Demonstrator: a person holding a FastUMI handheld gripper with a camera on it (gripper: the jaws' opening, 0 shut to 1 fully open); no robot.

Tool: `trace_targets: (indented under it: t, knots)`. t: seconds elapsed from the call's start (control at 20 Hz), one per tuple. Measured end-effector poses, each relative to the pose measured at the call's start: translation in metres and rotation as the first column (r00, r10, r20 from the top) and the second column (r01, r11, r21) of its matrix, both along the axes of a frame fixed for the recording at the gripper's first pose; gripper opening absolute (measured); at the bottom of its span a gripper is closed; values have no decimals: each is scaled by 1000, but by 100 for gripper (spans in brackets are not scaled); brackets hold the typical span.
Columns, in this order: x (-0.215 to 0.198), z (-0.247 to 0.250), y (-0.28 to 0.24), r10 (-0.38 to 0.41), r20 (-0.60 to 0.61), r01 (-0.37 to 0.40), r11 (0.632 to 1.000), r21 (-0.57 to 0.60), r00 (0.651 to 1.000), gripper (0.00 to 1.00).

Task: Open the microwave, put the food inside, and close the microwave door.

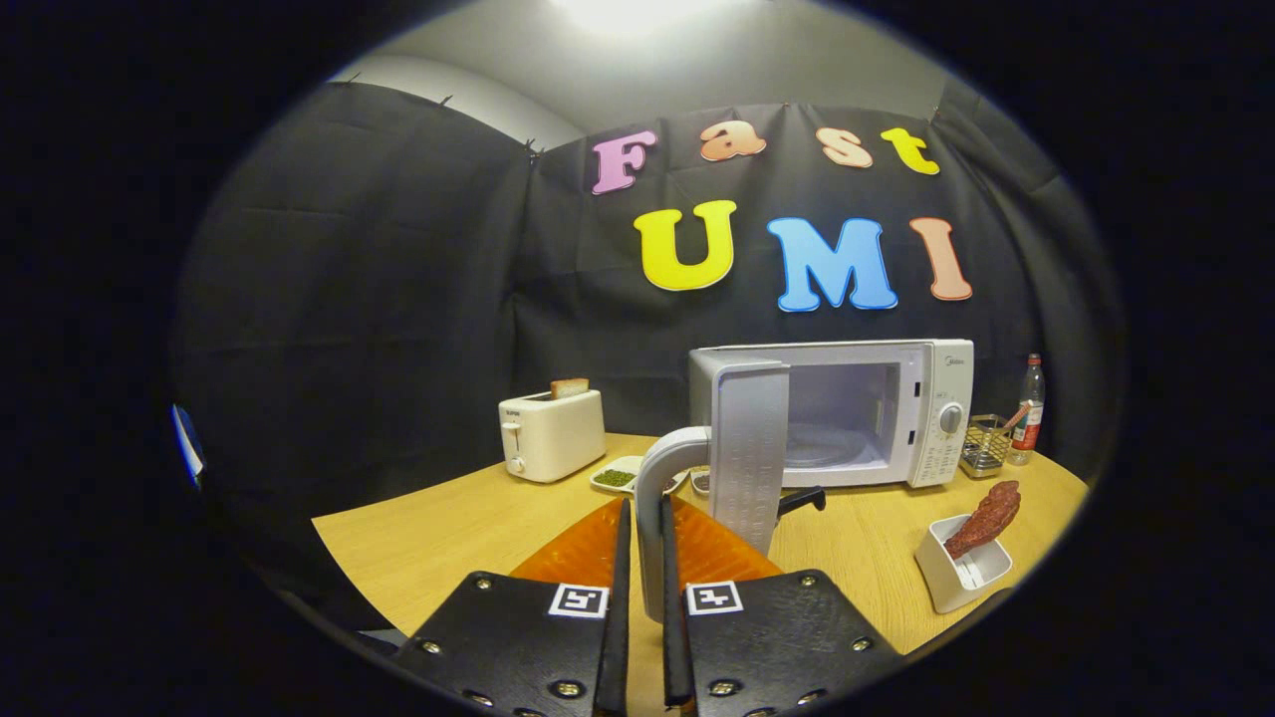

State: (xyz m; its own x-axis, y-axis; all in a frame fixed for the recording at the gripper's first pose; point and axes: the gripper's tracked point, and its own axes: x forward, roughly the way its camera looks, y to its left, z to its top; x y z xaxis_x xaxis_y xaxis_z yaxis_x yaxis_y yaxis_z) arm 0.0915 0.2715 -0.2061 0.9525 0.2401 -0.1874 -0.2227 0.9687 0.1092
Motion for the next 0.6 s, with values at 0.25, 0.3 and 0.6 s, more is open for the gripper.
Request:
trace_targets:
  t: [0.25, 0.3, 0.6]
  knots:
    - [-14, 13, 18, 85, 6, -85, 996, 27, 996, 14]
    - [-17, 14, 19, 110, 1, -110, 993, 32, 994, 14]
    - [-52, 38, -15, 232, 42, -232, 973, 11, 972, 14]
